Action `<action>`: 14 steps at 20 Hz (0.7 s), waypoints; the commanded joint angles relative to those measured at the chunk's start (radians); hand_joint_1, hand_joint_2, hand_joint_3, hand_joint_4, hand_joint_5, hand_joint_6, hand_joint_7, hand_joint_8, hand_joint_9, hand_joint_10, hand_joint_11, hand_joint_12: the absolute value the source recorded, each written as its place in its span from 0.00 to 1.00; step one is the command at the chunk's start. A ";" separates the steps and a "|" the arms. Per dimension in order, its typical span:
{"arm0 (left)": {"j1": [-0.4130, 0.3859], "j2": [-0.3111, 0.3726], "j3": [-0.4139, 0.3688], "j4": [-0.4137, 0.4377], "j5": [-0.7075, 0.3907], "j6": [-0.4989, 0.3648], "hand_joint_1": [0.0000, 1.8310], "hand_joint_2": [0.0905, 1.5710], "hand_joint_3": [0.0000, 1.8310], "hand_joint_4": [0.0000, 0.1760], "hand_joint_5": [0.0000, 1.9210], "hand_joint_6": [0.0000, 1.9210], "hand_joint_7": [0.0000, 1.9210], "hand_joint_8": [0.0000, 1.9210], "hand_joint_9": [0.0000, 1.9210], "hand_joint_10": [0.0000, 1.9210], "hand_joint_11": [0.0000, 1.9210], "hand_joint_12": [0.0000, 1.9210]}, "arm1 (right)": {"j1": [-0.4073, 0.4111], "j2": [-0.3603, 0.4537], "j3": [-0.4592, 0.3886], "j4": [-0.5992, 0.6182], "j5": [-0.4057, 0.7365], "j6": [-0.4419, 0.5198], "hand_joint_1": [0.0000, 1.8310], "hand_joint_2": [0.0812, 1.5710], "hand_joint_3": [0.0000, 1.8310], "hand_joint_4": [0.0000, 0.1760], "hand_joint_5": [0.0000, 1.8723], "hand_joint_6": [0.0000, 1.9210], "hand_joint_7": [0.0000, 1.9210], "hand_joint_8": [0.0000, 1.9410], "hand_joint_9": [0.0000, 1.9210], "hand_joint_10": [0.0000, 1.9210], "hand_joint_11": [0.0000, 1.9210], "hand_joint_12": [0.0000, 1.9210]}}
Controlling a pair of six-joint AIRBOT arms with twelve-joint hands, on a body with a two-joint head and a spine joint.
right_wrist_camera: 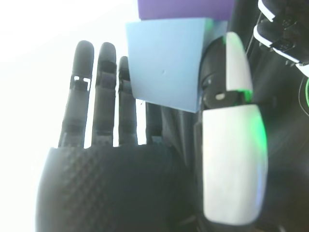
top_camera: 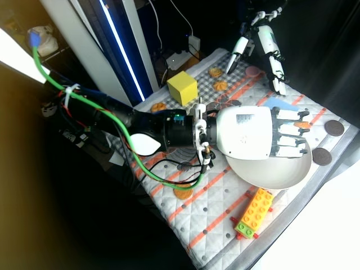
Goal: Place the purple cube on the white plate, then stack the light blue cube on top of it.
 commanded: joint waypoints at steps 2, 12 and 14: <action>-0.008 0.000 0.001 0.004 -0.119 -0.009 0.50 0.49 0.00 1.00 0.01 0.00 0.00 0.00 0.01 0.00 0.00 0.00 | 0.015 0.004 0.000 0.019 0.092 0.004 0.54 0.65 0.00 0.30 0.20 0.00 0.25 0.00 0.34 0.02 0.17 0.59; -0.007 0.000 -0.001 0.002 -0.123 -0.009 0.51 0.49 0.00 1.00 0.01 0.00 0.00 0.00 0.01 0.00 0.00 0.00 | 0.015 0.011 -0.020 0.019 0.101 0.004 0.48 0.62 0.00 1.00 0.00 0.00 0.05 0.00 0.25 0.00 0.18 0.63; -0.007 0.000 -0.001 0.001 -0.127 -0.009 0.50 0.49 0.00 1.00 0.01 0.00 0.00 0.00 0.01 0.00 0.00 0.00 | 0.012 0.017 -0.026 0.020 0.114 0.004 0.48 0.62 0.00 1.00 0.00 0.00 0.02 0.00 0.19 0.00 0.08 0.68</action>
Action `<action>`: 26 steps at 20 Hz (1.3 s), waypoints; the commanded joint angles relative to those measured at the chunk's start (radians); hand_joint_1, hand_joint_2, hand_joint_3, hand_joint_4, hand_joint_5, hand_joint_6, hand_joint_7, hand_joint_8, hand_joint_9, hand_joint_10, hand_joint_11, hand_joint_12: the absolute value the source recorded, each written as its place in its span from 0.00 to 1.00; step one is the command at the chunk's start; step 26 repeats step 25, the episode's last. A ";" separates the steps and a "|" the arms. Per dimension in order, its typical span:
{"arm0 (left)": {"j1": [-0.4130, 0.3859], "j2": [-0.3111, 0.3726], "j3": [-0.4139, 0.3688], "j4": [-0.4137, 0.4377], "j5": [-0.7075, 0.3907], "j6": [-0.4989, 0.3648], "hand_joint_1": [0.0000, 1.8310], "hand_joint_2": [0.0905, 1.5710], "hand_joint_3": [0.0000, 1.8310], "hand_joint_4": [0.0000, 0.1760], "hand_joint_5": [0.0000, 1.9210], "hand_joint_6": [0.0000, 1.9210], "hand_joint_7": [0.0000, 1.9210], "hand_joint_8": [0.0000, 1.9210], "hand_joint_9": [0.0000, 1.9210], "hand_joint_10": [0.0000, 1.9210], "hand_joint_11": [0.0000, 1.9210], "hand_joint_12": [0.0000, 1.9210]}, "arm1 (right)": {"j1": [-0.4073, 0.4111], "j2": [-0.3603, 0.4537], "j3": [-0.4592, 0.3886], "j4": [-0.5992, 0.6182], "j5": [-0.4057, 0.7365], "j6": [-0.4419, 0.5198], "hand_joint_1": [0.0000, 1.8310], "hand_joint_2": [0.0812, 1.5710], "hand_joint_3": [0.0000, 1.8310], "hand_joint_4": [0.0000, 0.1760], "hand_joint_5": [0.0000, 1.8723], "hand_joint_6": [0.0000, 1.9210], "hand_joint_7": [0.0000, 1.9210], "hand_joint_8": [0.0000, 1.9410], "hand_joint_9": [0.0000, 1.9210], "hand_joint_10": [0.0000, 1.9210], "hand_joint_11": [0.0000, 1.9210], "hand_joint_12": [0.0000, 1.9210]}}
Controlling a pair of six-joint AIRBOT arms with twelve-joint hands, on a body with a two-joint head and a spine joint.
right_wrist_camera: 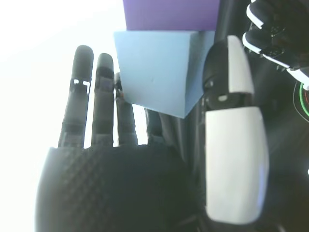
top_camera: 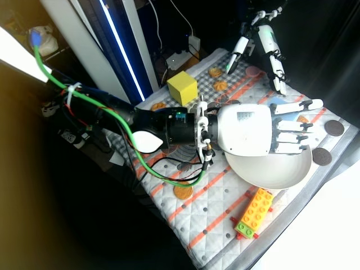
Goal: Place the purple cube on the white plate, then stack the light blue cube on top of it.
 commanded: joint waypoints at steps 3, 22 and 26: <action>-0.004 0.004 -0.003 0.012 -0.146 -0.034 0.49 0.49 0.00 1.00 0.01 0.00 0.00 0.00 0.01 0.00 0.00 0.00 | 0.003 0.057 -0.029 0.033 0.198 0.005 0.42 0.58 0.00 1.00 0.00 0.00 0.00 0.00 0.01 0.00 0.00 0.43; 0.164 0.124 -0.034 0.083 -0.800 -0.548 0.26 0.56 0.02 0.63 0.00 0.00 0.00 0.00 0.00 0.00 0.02 0.01 | -0.617 0.530 -0.500 0.347 0.960 -0.061 0.41 0.57 0.00 1.00 0.00 0.00 0.00 0.00 0.00 0.00 0.00 0.00; 0.203 0.120 -0.032 0.065 -0.890 -0.631 0.19 0.58 0.02 0.89 0.00 0.00 0.00 0.00 0.00 0.00 0.00 0.01 | -0.732 0.559 -0.544 0.413 1.112 -0.062 0.43 0.63 0.00 1.00 0.00 0.00 0.00 0.00 0.00 0.00 0.00 0.00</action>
